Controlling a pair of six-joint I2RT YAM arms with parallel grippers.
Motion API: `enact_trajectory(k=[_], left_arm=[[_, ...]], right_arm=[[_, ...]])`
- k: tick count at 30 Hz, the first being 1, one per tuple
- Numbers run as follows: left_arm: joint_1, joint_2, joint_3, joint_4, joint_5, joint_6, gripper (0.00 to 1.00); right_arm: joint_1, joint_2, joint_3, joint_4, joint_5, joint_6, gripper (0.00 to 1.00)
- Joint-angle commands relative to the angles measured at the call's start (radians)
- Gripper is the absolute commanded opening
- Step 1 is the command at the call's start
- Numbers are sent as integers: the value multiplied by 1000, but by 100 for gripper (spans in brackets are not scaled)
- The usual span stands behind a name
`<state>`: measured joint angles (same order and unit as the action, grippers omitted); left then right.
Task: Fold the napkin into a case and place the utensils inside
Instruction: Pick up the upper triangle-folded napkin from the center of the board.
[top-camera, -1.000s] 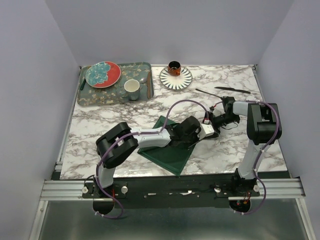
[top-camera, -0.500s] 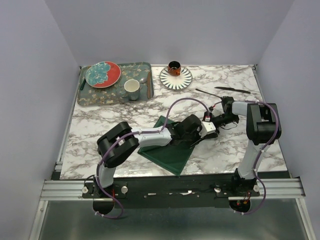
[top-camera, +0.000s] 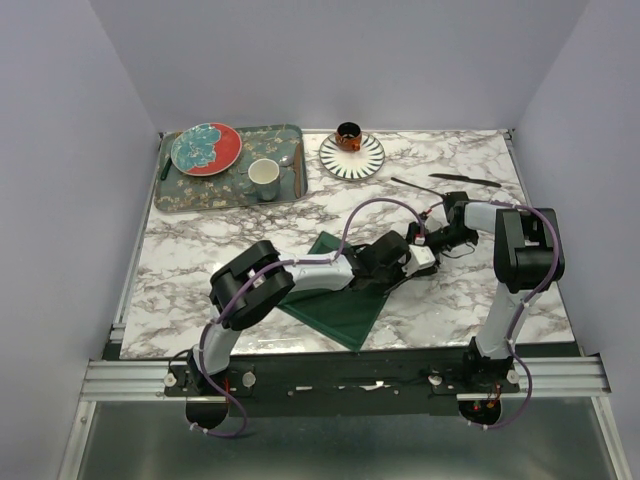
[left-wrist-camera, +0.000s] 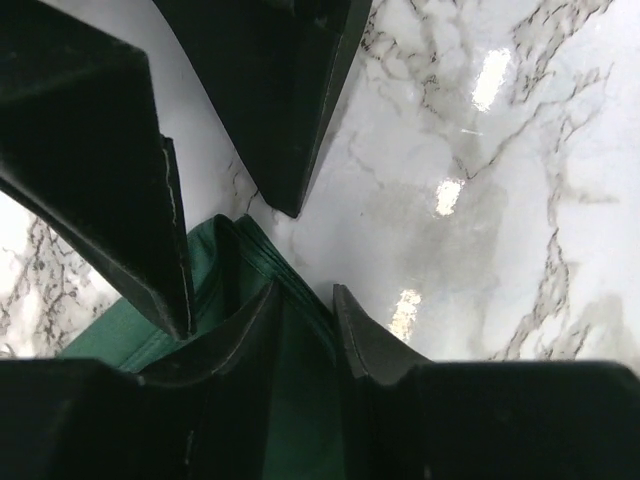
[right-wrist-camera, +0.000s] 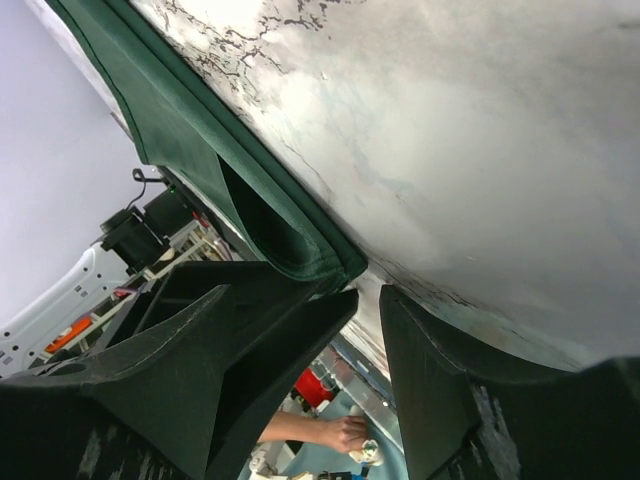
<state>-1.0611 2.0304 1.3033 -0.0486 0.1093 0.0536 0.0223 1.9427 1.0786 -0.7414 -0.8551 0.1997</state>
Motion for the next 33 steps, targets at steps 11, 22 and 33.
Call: enact_trajectory(k=[11,22,33], left_arm=[[32,-36,-25,27,4,-26,3],[53,-124,-81,113,73,-92,0],[58,-133,-95,119,86,-89,0]], right_arm=[[1,44,27,47,116,-25,70],[28,74,46,62,93,-39,74],[37,130,95,105,-18,-46,77]])
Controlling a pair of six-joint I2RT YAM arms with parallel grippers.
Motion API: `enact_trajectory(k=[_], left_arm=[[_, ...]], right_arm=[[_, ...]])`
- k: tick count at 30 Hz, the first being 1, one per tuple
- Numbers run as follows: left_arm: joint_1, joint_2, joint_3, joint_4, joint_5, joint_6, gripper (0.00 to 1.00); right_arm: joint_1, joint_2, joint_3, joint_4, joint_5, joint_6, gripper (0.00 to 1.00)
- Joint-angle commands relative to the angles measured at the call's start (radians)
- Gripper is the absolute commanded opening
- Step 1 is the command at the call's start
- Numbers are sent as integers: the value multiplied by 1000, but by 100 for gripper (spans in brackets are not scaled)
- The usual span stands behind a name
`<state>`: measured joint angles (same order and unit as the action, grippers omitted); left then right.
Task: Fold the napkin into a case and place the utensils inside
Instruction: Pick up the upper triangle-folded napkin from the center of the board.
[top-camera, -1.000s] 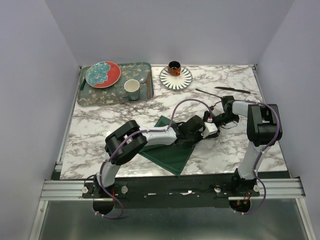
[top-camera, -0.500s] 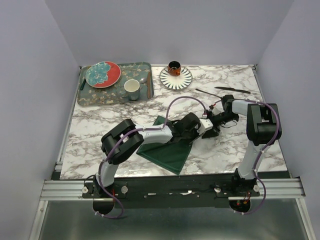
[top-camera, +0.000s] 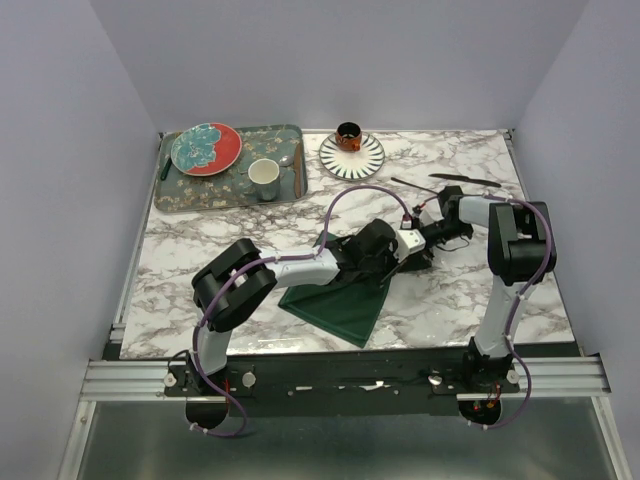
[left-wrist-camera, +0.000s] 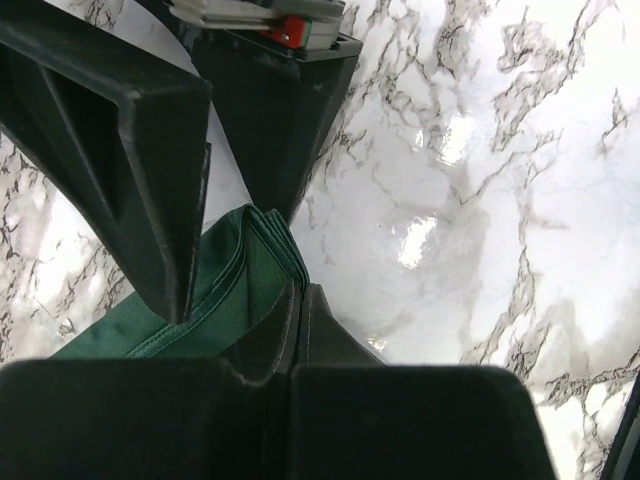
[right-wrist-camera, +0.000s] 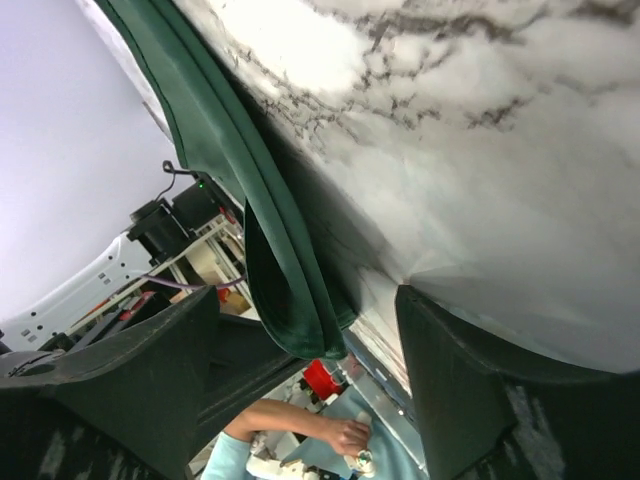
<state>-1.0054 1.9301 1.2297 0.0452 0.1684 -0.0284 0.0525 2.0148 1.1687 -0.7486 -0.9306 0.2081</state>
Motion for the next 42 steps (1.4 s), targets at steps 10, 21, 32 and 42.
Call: enact_trajectory(k=[10,21,32,42], left_arm=[[10,-29,-19,35,42,-21,0],[10,-25,-29,39,39,-21,0],[11,-20,-32,42,23,-19,0],[11,-16,-33,45,10,-19,0]], right_arm=[[9,79,-7,123,21,-59,57],[7,85,-21,123,-66,-39,47],[7,79,-66,106,-146,-7,49],[-2,82,-83,78,-183,2,54]])
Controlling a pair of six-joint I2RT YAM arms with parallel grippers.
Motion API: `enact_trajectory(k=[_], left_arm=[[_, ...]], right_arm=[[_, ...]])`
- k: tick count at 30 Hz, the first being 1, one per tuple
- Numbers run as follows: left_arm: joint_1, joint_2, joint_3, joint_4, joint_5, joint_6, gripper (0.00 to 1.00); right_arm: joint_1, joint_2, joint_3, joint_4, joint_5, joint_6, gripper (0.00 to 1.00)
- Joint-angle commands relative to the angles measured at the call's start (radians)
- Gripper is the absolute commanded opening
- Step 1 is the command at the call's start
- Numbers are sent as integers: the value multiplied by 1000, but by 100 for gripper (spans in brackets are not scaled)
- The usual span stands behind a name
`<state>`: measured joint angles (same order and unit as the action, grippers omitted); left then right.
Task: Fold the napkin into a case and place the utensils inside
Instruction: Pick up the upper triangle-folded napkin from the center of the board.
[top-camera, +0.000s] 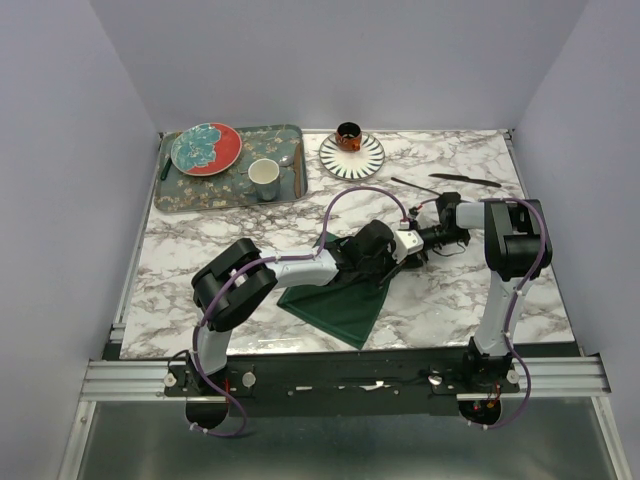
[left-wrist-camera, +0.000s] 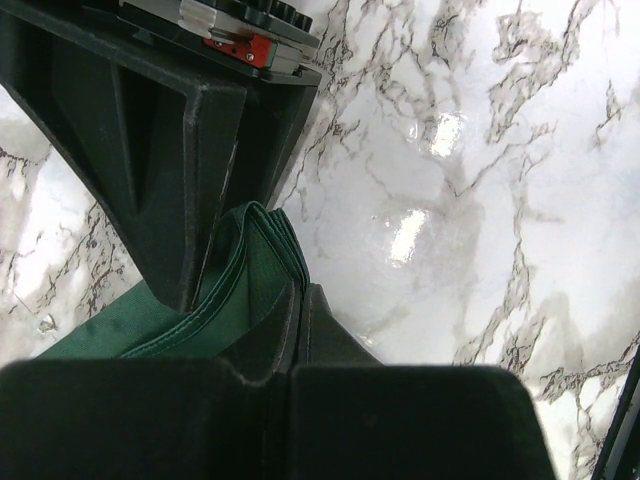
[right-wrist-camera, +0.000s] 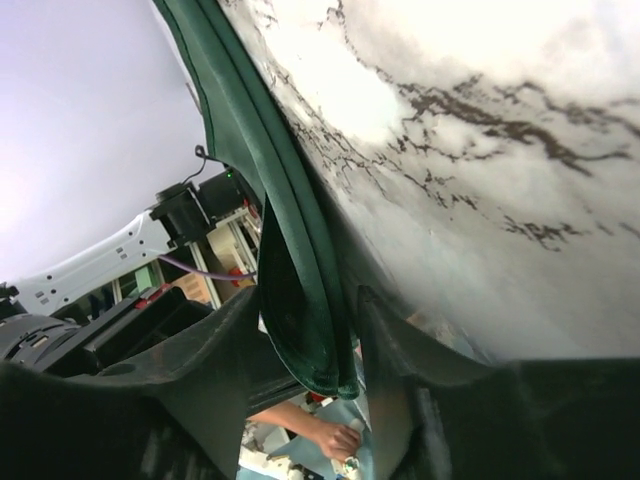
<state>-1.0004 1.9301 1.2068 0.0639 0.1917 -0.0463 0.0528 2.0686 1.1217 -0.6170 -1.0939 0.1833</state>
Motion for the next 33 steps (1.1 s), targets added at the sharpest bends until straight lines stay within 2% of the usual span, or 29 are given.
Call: enact_trajectory(k=[1,17,23,27,33], left_arm=[[6,-14,-10,28,-15,0,0],[6,6,-10,34,-31,-12,0],[6,3,-15,42,-40,-13,0],[8,1,-13,47,-43,-15,0],[8,4,-12,47,-44,-9,0]], right_arm=[[-2,30,-37,-58,-21,25,54],[-34,48,-57,-102,-40,-1,48],[-48,61,-71,-139,-18,-42,52],[-47,67,-77,-151,-11,-54,58],[-48,53,-82,-158,-15,-51,55]])
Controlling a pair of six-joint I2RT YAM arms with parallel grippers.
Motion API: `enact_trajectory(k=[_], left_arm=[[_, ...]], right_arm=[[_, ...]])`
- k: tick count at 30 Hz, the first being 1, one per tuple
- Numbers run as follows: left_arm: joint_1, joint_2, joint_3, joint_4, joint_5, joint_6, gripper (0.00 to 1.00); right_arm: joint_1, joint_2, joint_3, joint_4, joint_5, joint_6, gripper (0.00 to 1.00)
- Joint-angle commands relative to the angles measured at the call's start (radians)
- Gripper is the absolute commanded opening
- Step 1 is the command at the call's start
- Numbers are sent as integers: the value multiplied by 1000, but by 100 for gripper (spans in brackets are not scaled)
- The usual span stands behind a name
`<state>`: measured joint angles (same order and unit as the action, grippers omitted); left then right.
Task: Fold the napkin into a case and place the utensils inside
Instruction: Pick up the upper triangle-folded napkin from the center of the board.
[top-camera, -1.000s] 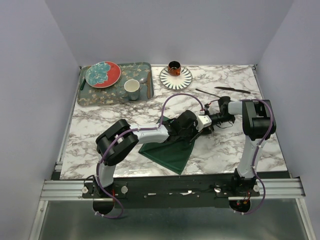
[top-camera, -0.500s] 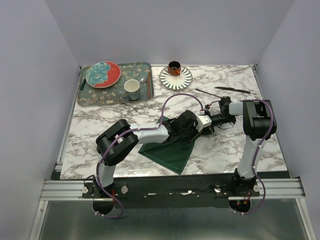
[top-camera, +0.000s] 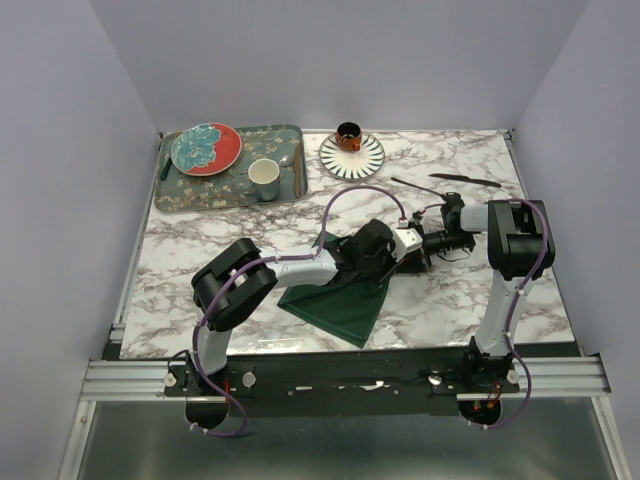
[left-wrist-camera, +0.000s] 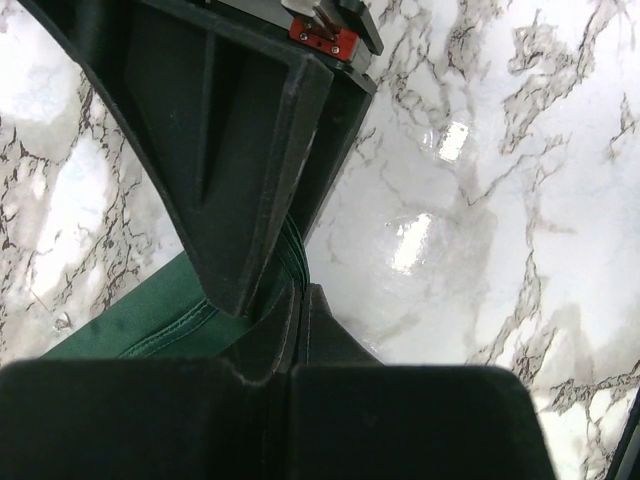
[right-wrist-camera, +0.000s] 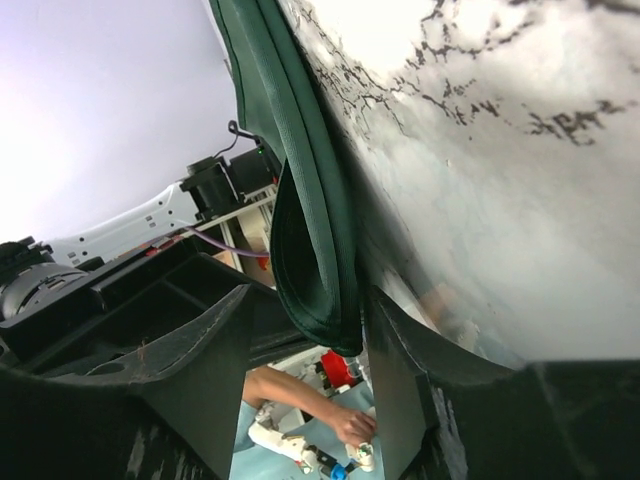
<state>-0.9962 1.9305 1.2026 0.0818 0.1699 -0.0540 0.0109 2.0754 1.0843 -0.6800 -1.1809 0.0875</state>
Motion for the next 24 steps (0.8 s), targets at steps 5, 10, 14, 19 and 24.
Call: enact_trajectory(k=[5,10,14,19,24], left_arm=[[2,5,-9,29,-7,-1,0],[2,2,-12,27,6,6,0],[2,-10,0,-2,42,11,33],[19,-105,-8,-65,137,5,56],[134,-221,-18,-209,279,-65,61]], right_arm=[[-31,51,-34,-93,81,55,49],[-35,61,-24,-93,89,55,44],[-35,61,-23,-92,96,54,33],[-35,60,-18,-89,112,54,19],[-35,49,-17,-85,132,25,4]])
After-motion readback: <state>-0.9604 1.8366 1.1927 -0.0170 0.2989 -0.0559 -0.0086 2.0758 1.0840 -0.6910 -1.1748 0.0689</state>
